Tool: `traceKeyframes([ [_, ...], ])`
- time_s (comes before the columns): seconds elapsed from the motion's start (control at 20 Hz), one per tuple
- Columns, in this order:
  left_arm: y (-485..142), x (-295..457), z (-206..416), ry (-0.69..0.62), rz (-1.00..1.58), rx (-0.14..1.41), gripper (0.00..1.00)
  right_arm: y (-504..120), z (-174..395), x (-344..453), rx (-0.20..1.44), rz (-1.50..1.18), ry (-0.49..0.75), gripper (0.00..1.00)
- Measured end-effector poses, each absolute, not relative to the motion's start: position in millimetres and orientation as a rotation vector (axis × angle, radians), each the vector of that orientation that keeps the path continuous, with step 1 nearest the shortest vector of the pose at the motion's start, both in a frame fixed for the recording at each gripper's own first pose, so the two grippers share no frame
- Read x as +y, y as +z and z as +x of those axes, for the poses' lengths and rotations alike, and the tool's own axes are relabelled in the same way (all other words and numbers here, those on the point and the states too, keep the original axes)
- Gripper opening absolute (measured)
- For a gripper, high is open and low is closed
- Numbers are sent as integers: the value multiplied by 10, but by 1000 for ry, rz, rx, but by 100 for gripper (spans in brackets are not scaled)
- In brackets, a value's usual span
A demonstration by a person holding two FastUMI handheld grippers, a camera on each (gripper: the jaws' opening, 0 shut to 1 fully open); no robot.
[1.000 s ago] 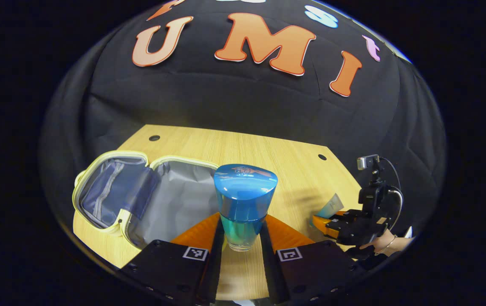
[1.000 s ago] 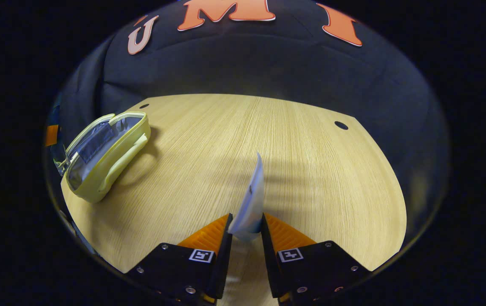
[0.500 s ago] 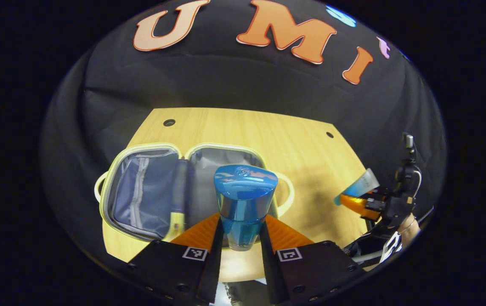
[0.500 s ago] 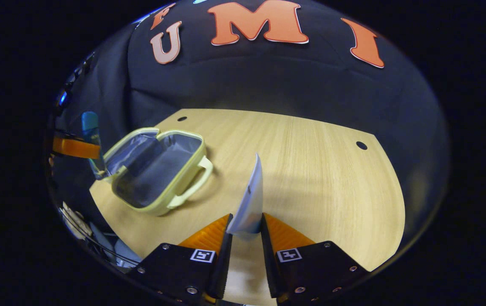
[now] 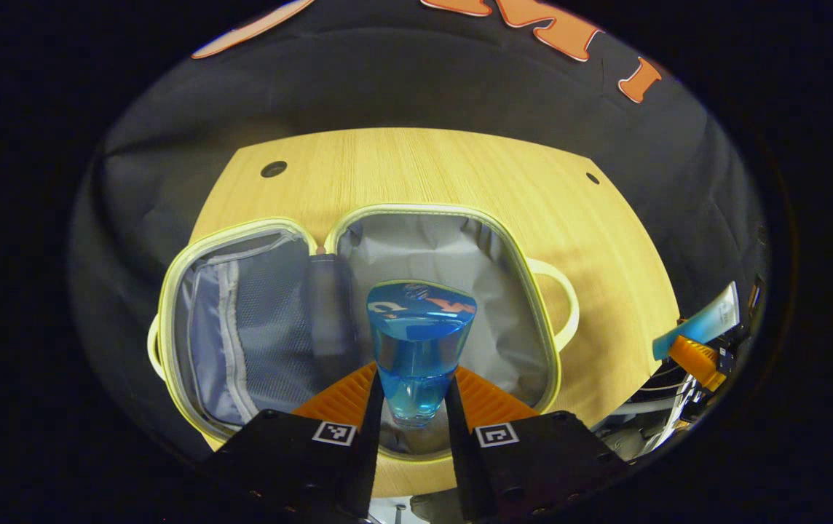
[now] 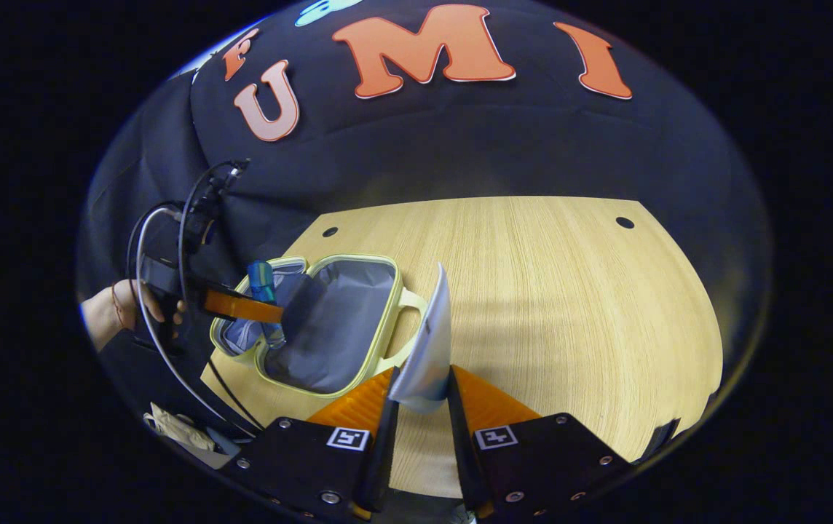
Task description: First open the suitcase, pack the skin care products into it, and then close the suitcase.
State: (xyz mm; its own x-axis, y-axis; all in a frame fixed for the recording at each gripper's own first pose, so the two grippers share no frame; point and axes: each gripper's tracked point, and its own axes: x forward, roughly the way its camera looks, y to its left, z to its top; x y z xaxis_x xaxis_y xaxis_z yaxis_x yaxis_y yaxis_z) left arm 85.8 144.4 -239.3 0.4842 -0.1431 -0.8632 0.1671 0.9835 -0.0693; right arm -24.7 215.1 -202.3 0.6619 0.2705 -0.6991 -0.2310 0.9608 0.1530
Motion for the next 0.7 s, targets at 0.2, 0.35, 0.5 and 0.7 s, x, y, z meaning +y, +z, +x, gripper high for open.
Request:
traceKeyframes([
  [0.2,-2721,1416,953,-205,37,1116,45,-2069,-327,2163,828,68,253,39],
  [0.35,-2892,1408,941,-192,26,1158,45,-2078,-354,2157,844,67,243,39],
  [0.5,-2991,1413,959,-175,3,1177,45,-2083,-324,2161,853,72,237,39],
  [0.7,-3079,1441,1049,-158,13,1188,47,-2108,-270,2165,866,83,233,39],
])
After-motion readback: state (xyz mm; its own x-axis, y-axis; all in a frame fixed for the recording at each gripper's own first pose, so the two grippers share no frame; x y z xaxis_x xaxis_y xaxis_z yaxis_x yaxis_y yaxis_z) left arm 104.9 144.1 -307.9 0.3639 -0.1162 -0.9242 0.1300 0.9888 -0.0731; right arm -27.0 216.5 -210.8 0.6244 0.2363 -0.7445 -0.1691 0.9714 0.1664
